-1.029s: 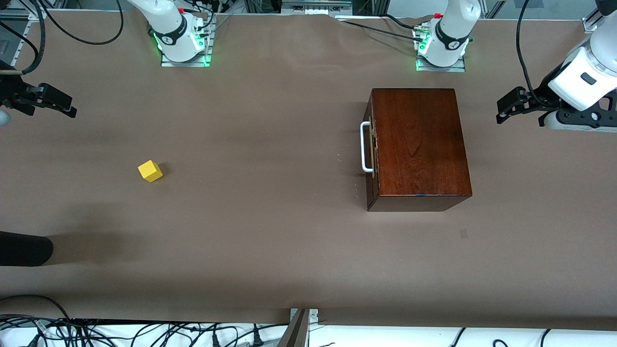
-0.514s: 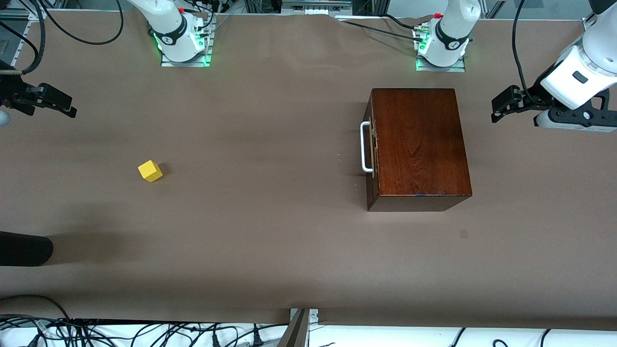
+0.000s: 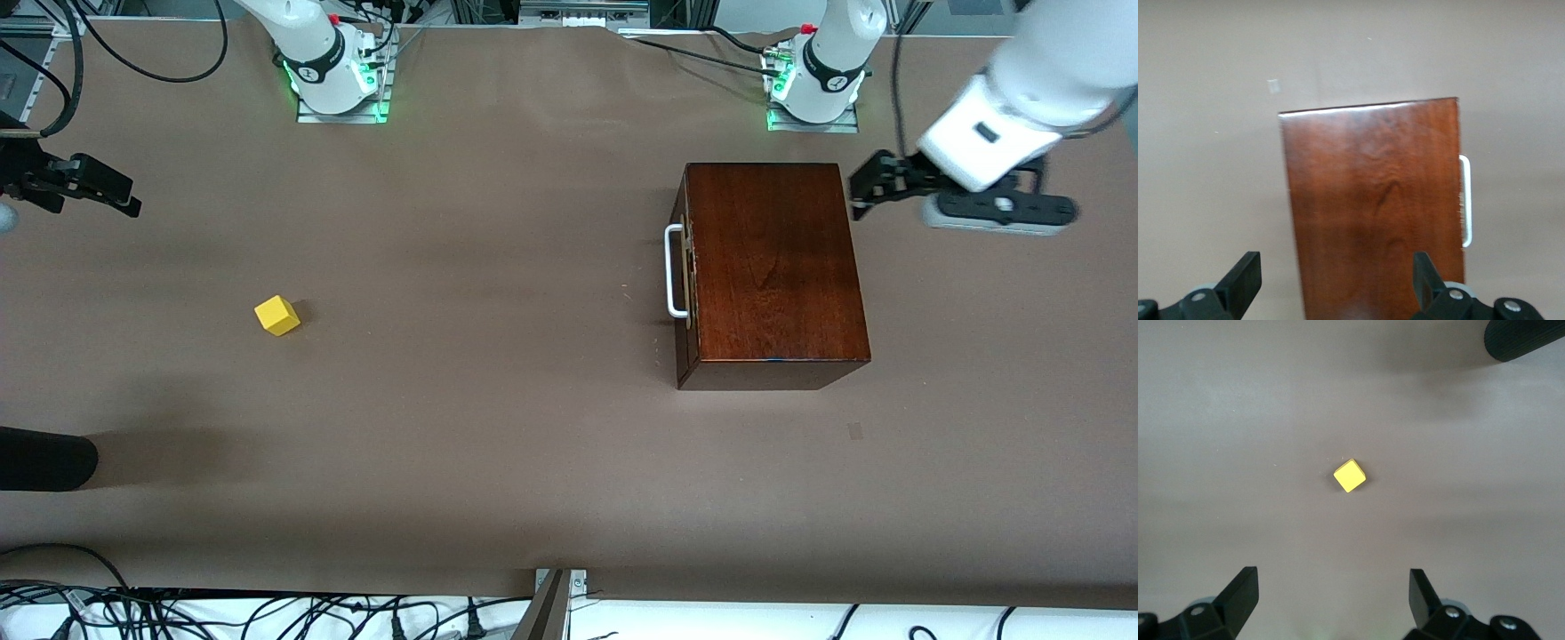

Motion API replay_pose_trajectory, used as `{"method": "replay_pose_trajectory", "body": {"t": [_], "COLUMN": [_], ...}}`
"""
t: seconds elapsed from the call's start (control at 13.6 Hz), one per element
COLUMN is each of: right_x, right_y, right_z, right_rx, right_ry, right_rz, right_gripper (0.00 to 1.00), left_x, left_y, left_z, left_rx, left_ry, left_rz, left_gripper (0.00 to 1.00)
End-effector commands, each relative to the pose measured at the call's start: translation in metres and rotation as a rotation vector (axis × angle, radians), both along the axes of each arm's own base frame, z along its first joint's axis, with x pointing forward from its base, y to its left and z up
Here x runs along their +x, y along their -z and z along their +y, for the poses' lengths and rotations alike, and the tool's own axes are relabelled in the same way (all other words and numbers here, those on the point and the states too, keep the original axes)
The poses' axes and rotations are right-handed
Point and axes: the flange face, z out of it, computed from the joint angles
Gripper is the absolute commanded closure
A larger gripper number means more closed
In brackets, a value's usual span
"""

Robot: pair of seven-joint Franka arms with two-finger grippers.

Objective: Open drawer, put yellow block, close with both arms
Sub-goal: 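Move the left gripper to the white drawer handle and grasp it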

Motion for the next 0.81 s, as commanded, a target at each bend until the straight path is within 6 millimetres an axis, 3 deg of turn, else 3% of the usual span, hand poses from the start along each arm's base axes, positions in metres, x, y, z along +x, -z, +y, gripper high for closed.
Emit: {"method": "replay_pose_trajectory", "body": {"t": [0.0, 0.07, 0.37, 0.73], "right_x": [0.001, 0.001, 0.001, 0.001], "right_y": [-0.005, -0.006, -0.007, -0.006], "right_z": [0.0, 0.0, 0.0, 0.0], "right_rx": [-0.003, -0.003, -0.001, -0.004], "right_ry": [0.013, 0.013, 0.013, 0.011], "right_rz": [0.004, 0.002, -0.002, -0.001], "right_gripper": [0.0, 0.0, 0.0, 0.0], "left_x": [0.008, 0.004, -0.014, -0.044], "left_y": [0.009, 0.019, 0.068, 0.144], "left_z": [-0.063, -0.093, -0.181, -0.262], "left_rx": [0.041, 0.053, 0.084, 0.183], "left_ry": [-0.009, 0.002, -0.058, -0.051], "left_rz": [-0.008, 0.0, 0.053, 0.01], "left_gripper": [0.0, 0.0, 0.0, 0.0]}}
